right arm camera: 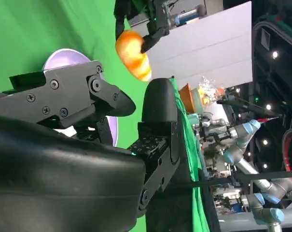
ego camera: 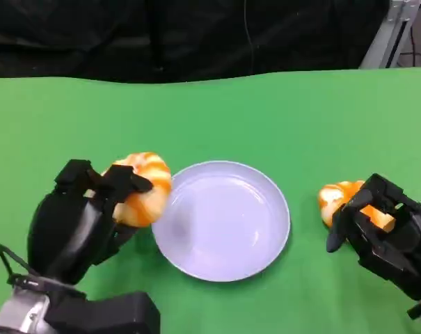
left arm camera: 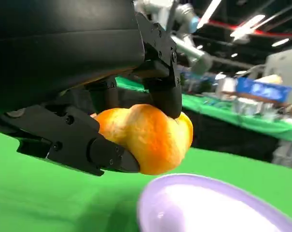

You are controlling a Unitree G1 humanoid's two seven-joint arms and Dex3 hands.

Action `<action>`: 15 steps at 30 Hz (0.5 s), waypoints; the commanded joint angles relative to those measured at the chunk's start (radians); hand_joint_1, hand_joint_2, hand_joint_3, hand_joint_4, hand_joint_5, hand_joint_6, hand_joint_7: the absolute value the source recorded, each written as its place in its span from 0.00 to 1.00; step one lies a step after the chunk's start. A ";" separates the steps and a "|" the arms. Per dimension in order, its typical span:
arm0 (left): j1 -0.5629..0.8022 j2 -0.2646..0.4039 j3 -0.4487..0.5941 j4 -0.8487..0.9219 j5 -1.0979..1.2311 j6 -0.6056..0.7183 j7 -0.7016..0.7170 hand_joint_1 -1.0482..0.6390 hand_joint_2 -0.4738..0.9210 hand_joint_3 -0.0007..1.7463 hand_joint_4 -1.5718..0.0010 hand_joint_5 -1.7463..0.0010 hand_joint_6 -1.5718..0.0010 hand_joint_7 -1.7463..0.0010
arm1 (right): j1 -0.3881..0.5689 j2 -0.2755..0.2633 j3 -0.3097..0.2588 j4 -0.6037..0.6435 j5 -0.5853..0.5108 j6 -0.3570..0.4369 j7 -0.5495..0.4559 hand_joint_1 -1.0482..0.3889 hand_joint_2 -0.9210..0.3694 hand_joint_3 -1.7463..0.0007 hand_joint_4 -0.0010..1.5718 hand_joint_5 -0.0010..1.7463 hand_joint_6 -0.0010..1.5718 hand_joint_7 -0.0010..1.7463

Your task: Grasp the bread from the table and place it into the plate.

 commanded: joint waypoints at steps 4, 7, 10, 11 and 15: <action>0.025 0.006 0.014 -0.077 0.012 -0.004 -0.004 0.56 1.00 0.20 0.75 0.10 0.71 0.27 | -0.002 -0.010 -0.002 -0.001 0.006 0.003 -0.004 0.72 0.05 0.57 0.37 1.00 0.35 0.80; 0.029 0.002 0.014 -0.090 0.012 -0.003 -0.011 0.56 1.00 0.19 0.75 0.10 0.70 0.28 | -0.001 -0.009 -0.002 -0.003 0.006 0.004 -0.006 0.73 0.05 0.57 0.37 1.00 0.35 0.80; 0.030 0.002 0.014 -0.093 0.013 -0.001 -0.013 0.56 1.00 0.19 0.75 0.10 0.70 0.28 | -0.001 -0.009 -0.002 -0.003 0.006 0.004 -0.006 0.73 0.05 0.57 0.37 1.00 0.35 0.80; 0.030 0.002 0.014 -0.093 0.013 -0.001 -0.013 0.56 1.00 0.19 0.75 0.10 0.70 0.28 | -0.001 -0.009 -0.002 -0.003 0.006 0.004 -0.006 0.73 0.05 0.57 0.37 1.00 0.35 0.80; 0.013 -0.008 -0.018 -0.117 0.019 -0.018 -0.047 0.55 1.00 0.15 0.76 0.10 0.69 0.30 | -0.004 -0.008 -0.003 0.004 0.010 0.002 0.000 0.72 0.05 0.58 0.38 1.00 0.36 0.79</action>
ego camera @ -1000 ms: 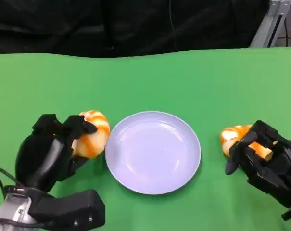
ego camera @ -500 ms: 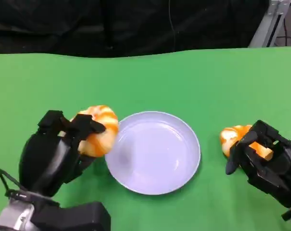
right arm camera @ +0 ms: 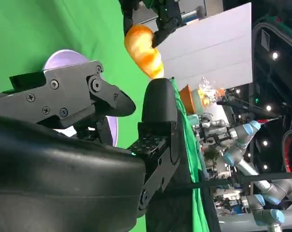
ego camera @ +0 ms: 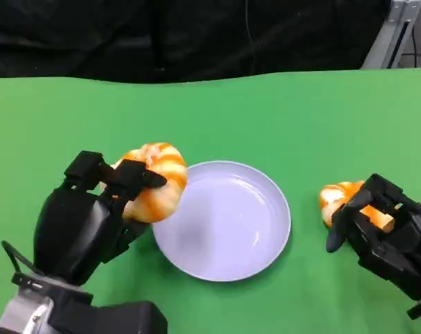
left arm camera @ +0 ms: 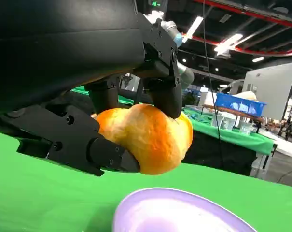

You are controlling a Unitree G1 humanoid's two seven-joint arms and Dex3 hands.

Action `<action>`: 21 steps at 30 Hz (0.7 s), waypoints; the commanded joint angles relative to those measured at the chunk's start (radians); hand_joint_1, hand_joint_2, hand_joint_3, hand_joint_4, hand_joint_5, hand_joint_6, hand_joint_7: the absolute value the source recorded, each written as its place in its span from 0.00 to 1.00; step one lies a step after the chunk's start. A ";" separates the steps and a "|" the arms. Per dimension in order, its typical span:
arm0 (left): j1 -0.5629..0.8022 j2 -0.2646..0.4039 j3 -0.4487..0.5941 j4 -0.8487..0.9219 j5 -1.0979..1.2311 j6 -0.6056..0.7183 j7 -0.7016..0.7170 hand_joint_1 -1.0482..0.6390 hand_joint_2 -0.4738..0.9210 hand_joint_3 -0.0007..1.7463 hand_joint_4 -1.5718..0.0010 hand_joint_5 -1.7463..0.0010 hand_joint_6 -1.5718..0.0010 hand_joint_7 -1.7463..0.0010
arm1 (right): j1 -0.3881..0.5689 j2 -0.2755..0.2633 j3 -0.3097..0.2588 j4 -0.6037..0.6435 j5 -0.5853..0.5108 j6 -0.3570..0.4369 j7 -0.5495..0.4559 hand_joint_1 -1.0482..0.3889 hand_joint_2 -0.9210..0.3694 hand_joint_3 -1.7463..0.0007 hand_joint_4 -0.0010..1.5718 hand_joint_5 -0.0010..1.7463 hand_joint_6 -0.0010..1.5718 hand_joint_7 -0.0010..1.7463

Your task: Grasp the bread from the table and place it into the plate.

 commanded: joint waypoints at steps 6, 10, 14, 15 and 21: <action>-0.008 -0.009 -0.020 -0.039 0.011 -0.017 -0.053 0.55 1.00 0.14 0.76 0.09 0.69 0.31 | -0.004 -0.008 -0.004 0.004 0.010 0.001 0.001 0.72 0.05 0.58 0.38 1.00 0.36 0.79; -0.042 -0.046 -0.070 -0.011 0.023 -0.035 -0.059 0.55 1.00 0.13 0.74 0.09 0.66 0.31 | 0.001 -0.003 0.001 -0.007 0.003 0.002 -0.013 0.72 0.05 0.58 0.38 1.00 0.36 0.79; -0.056 -0.057 -0.079 0.013 0.027 -0.047 -0.052 0.55 1.00 0.16 0.73 0.09 0.65 0.31 | 0.002 -0.003 0.002 -0.008 0.000 -0.002 -0.017 0.72 0.05 0.58 0.38 1.00 0.37 0.79; -0.057 -0.057 -0.078 0.015 0.027 -0.048 -0.052 0.55 1.00 0.16 0.73 0.09 0.65 0.31 | 0.002 -0.003 0.003 -0.008 0.000 -0.002 -0.017 0.72 0.05 0.58 0.38 1.00 0.37 0.79; -0.102 -0.079 -0.096 0.095 0.011 -0.100 -0.038 0.56 1.00 0.15 0.72 0.10 0.64 0.32 | 0.001 0.001 0.004 -0.014 0.004 -0.005 -0.019 0.72 0.06 0.58 0.38 1.00 0.37 0.79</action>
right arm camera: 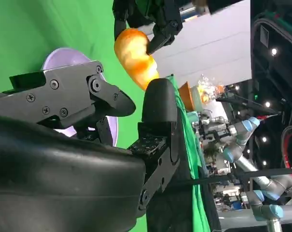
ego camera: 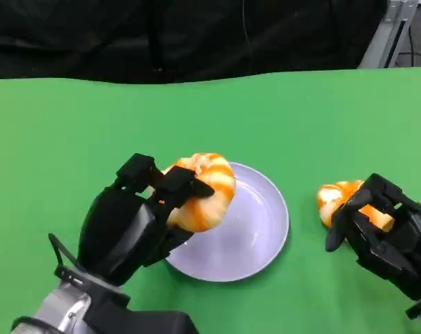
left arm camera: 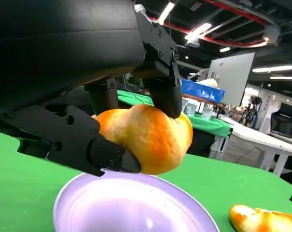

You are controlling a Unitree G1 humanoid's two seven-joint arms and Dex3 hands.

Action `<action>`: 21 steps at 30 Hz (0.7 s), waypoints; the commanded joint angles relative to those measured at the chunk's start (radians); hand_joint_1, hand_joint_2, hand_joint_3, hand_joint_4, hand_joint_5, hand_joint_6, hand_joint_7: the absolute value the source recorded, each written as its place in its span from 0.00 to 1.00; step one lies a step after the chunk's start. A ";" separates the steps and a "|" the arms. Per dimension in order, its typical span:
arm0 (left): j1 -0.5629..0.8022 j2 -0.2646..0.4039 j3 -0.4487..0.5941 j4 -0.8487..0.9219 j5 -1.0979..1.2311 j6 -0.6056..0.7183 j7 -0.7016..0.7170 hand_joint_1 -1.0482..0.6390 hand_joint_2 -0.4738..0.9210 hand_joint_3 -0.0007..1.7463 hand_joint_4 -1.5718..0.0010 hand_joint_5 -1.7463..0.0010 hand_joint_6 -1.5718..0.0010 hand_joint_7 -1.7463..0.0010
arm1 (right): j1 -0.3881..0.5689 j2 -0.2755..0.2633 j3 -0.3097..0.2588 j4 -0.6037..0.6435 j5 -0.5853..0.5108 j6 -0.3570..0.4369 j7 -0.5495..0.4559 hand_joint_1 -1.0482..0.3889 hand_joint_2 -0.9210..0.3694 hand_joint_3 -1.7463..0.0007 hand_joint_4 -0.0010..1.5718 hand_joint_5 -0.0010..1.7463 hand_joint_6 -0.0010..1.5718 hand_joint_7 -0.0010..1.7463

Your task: Grasp the bread from the table and place it into the plate.

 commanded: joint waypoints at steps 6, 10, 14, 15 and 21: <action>-0.074 -0.026 -0.020 0.120 -0.029 -0.081 -0.011 0.55 1.00 0.15 0.72 0.11 0.65 0.33 | 0.007 -0.002 0.004 -0.027 0.001 0.002 -0.019 0.72 0.06 0.58 0.38 1.00 0.37 0.79; -0.087 -0.032 -0.026 0.149 -0.037 -0.094 -0.015 0.55 1.00 0.15 0.73 0.10 0.66 0.33 | 0.008 -0.002 0.008 -0.030 0.002 0.000 -0.021 0.71 0.06 0.58 0.39 1.00 0.37 0.80; -0.111 -0.044 -0.041 0.208 -0.054 -0.114 -0.028 0.56 1.00 0.14 0.73 0.09 0.66 0.32 | 0.010 -0.001 0.012 -0.037 0.000 -0.002 -0.026 0.72 0.05 0.58 0.38 1.00 0.36 0.80; -0.115 -0.045 -0.042 0.217 -0.056 -0.118 -0.029 0.56 1.00 0.14 0.74 0.09 0.67 0.32 | 0.010 -0.002 0.013 -0.038 0.000 -0.002 -0.028 0.72 0.05 0.58 0.38 1.00 0.36 0.80; -0.132 -0.052 -0.045 0.254 -0.064 -0.135 -0.033 0.56 1.00 0.15 0.73 0.09 0.67 0.31 | 0.009 -0.005 0.018 -0.041 0.000 -0.005 -0.031 0.71 0.06 0.57 0.38 1.00 0.35 0.82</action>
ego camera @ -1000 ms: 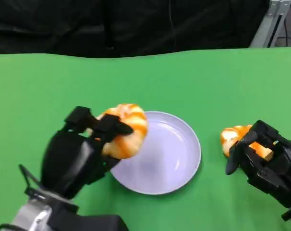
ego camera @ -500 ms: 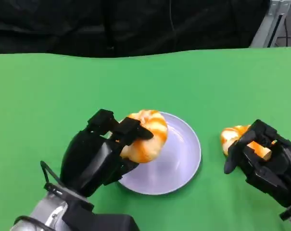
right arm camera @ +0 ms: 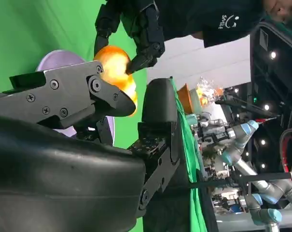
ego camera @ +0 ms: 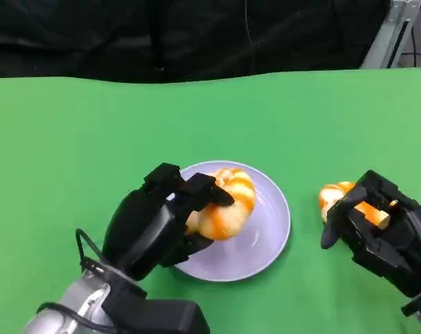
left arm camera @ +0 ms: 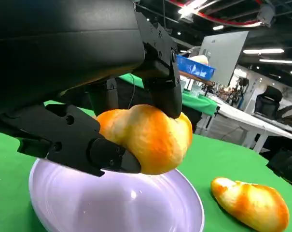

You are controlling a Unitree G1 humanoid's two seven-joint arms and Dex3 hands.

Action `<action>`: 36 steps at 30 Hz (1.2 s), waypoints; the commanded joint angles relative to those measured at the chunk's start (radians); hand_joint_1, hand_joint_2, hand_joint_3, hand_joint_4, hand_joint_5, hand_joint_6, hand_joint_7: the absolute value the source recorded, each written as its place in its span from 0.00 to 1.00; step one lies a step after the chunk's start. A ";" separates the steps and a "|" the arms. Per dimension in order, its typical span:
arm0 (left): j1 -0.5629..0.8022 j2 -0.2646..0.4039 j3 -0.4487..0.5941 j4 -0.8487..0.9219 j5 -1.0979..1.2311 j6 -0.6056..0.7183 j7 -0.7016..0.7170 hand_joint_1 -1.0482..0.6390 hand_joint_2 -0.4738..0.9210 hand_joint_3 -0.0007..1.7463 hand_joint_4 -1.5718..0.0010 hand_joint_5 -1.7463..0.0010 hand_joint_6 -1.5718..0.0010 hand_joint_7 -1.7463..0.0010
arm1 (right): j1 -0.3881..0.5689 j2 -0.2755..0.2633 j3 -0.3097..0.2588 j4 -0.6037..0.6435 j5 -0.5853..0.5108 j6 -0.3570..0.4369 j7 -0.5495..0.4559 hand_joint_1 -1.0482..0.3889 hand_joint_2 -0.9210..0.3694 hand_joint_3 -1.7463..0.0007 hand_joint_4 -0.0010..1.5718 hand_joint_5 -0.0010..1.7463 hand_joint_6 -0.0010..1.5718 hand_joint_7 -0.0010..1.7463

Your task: Grasp the bread from the table and place it into the plate.

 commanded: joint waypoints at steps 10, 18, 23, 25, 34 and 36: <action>-0.051 0.000 -0.009 0.105 -0.030 -0.048 -0.018 0.55 1.00 0.17 0.73 0.11 0.68 0.32 | 0.010 -0.009 -0.001 -0.023 0.004 -0.001 -0.007 0.71 0.07 0.54 0.38 1.00 0.33 0.85; -0.062 0.002 -0.009 0.130 -0.036 -0.051 -0.029 0.54 1.00 0.11 0.64 0.37 0.56 0.60 | 0.015 -0.007 0.002 -0.036 0.004 0.004 -0.014 0.72 0.08 0.53 0.37 1.00 0.32 0.86; -0.063 0.008 -0.011 0.128 -0.036 -0.040 -0.051 0.51 1.00 0.10 0.58 0.60 0.51 0.79 | 0.015 -0.004 0.003 -0.035 0.000 0.002 -0.021 0.72 0.09 0.52 0.38 1.00 0.32 0.87; -0.063 0.011 -0.010 0.125 -0.035 -0.035 -0.063 0.49 1.00 0.10 0.50 0.80 0.46 0.94 | 0.014 -0.003 0.004 -0.035 -0.001 0.001 -0.025 0.72 0.10 0.51 0.38 1.00 0.31 0.88; -0.063 0.021 -0.010 0.109 -0.014 0.002 -0.080 0.36 1.00 0.16 0.53 0.98 0.54 1.00 | 0.011 -0.004 0.006 -0.036 0.004 0.004 -0.020 0.71 0.10 0.50 0.38 1.00 0.31 0.88; -0.063 0.021 -0.012 0.106 -0.010 0.008 -0.079 0.33 1.00 0.19 0.53 0.99 0.54 1.00 | 0.013 -0.002 0.006 -0.039 0.004 0.004 -0.022 0.71 0.10 0.50 0.38 1.00 0.31 0.88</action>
